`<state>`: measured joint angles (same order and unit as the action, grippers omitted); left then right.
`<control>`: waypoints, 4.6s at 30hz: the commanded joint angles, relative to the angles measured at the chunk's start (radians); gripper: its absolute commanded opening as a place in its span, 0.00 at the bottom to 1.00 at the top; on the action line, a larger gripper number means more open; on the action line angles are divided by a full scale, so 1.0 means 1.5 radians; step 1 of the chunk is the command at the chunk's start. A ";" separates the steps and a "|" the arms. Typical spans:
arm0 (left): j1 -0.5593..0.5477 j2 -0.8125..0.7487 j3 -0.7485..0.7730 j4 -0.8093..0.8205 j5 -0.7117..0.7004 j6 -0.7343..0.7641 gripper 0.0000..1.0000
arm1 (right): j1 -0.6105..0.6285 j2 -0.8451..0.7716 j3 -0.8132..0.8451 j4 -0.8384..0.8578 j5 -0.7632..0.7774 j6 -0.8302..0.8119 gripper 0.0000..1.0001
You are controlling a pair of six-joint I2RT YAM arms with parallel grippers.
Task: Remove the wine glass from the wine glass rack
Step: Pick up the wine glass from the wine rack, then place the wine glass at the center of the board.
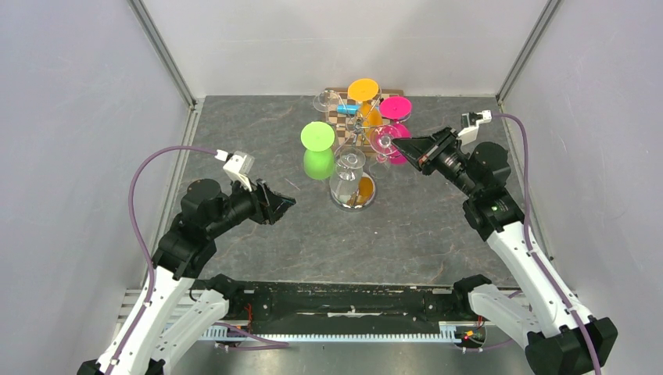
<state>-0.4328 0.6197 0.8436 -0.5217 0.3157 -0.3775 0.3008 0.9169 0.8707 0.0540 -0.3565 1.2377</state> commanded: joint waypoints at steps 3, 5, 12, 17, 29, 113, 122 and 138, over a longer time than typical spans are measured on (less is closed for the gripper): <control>0.005 0.004 -0.003 0.016 -0.006 0.029 0.60 | -0.020 -0.003 0.035 0.078 0.031 0.012 0.00; 0.005 0.005 -0.003 0.016 -0.006 0.029 0.60 | -0.031 -0.005 0.035 0.078 0.030 0.016 0.00; 0.005 0.009 -0.003 0.016 -0.005 0.028 0.60 | -0.060 -0.014 0.039 0.078 0.011 0.028 0.00; 0.005 0.010 -0.003 0.016 -0.004 0.029 0.60 | -0.067 -0.027 0.037 0.077 0.003 0.031 0.00; 0.005 0.007 -0.004 0.016 -0.001 0.026 0.60 | -0.073 -0.084 0.015 0.045 -0.006 0.026 0.00; 0.005 -0.001 -0.021 -0.048 0.261 -0.463 0.66 | 0.516 -0.002 0.066 -0.200 -0.045 -0.727 0.00; 0.005 -0.033 -0.060 -0.079 0.269 -0.457 0.66 | 0.591 0.053 0.118 -0.193 0.006 -0.806 0.00; 0.005 -0.075 -0.125 -0.038 0.322 -0.515 0.67 | 0.724 0.100 0.132 -0.124 0.145 -0.958 0.00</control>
<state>-0.4313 0.5274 0.6697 -0.6201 0.7380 -1.0969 1.3529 1.0714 1.0069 -0.2859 -0.2199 -0.1024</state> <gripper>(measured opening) 0.667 0.044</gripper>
